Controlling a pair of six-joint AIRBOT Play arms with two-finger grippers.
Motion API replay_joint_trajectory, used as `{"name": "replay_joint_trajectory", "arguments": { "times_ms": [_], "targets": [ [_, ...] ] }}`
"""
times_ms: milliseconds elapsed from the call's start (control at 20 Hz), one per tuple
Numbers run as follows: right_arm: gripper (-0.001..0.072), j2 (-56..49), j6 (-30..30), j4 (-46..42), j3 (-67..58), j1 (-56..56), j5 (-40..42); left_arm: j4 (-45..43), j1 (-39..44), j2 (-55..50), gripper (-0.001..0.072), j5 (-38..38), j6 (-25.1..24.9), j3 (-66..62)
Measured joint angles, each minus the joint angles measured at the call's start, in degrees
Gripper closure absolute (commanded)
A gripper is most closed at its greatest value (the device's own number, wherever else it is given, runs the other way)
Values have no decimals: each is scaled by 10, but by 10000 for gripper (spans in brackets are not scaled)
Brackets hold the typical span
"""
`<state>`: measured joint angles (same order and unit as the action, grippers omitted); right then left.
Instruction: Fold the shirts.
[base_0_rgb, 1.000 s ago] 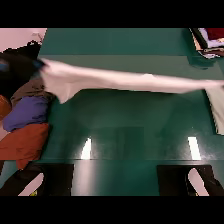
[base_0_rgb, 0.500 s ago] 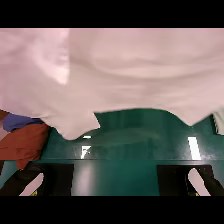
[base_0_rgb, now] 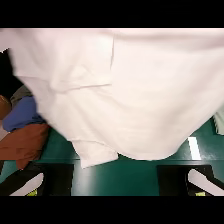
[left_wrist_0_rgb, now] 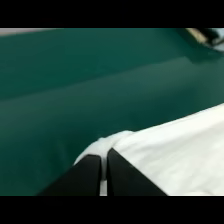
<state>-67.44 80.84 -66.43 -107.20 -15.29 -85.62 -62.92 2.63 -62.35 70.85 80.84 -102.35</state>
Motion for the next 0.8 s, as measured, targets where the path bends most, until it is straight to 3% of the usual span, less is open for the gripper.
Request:
{"name": "replay_joint_trajectory", "arguments": {
  "times_ms": [200,400,600,800],
  "targets": [
    [696,-135,6,-50,48,57,-3,-4,0,-161,679,1,-12,29],
    [696,-267,14,-62,14,82,31,-5,0,-289,679,-58,-30,37],
    [696,-343,17,-55,-49,89,53,-3,-9,-339,679,-120,-42,33],
    [697,-341,17,-63,-26,92,57,-8,-24,-352,680,-70,-42,21]
  ]
}}
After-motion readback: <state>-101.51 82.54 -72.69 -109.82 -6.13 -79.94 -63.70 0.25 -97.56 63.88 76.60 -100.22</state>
